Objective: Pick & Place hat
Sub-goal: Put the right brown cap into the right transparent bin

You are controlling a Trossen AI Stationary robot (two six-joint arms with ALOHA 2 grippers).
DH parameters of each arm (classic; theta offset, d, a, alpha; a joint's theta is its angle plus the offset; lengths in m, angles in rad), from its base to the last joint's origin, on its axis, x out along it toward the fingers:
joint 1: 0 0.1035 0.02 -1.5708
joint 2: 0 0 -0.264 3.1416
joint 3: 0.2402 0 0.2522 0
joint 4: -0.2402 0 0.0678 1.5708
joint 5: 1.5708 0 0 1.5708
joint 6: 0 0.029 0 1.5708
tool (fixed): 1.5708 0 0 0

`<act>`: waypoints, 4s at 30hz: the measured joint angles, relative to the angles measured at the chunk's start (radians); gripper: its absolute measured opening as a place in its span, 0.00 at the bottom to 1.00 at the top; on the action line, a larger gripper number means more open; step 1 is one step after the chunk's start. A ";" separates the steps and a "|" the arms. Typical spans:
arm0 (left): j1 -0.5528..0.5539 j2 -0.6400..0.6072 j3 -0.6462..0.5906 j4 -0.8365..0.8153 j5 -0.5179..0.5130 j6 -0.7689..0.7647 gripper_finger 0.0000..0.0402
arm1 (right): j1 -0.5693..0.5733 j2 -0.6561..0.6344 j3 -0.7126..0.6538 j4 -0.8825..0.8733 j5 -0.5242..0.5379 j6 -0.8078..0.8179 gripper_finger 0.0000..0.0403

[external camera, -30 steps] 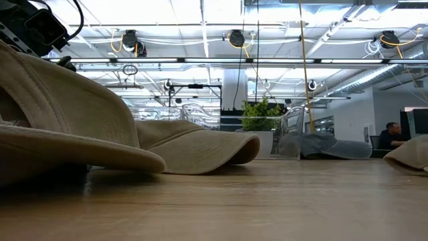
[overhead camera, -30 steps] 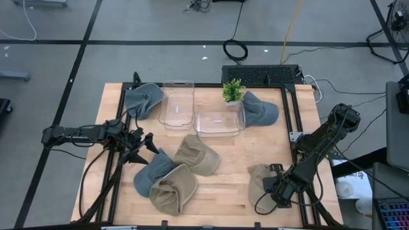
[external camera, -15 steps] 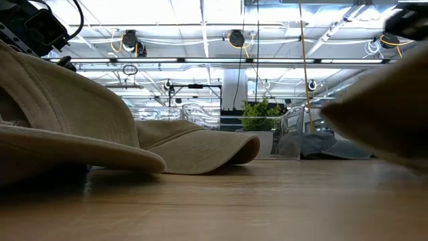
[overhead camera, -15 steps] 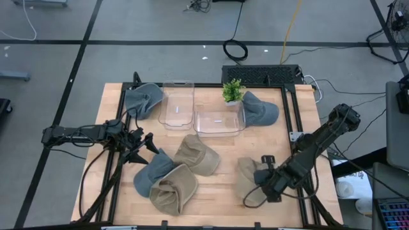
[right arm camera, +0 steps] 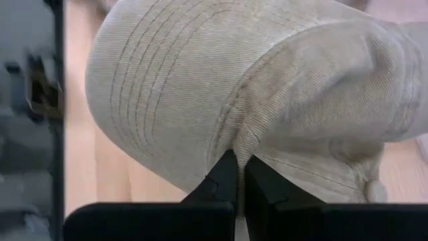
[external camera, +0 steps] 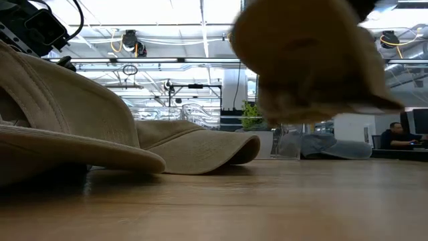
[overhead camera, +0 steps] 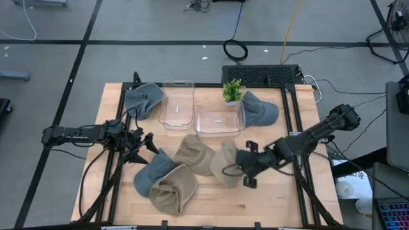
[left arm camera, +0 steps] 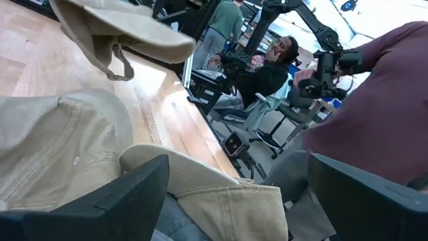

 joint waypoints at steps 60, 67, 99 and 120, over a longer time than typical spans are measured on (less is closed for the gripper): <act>0.000 0.000 0.000 0.000 0.000 0.000 0.90 | -0.451 0.000 0.322 0.454 -0.081 -0.553 0.00; 0.000 0.000 -0.001 0.024 -0.056 0.001 0.90 | -0.454 0.000 0.322 0.448 -0.081 -0.547 0.00; 0.000 0.004 0.079 0.343 -0.439 -0.123 0.89 | -0.456 0.000 0.322 0.434 -0.076 -0.546 0.00; 0.000 0.414 0.713 -0.002 -0.729 0.158 0.71 | -0.456 0.000 0.322 0.448 0.073 -0.766 0.00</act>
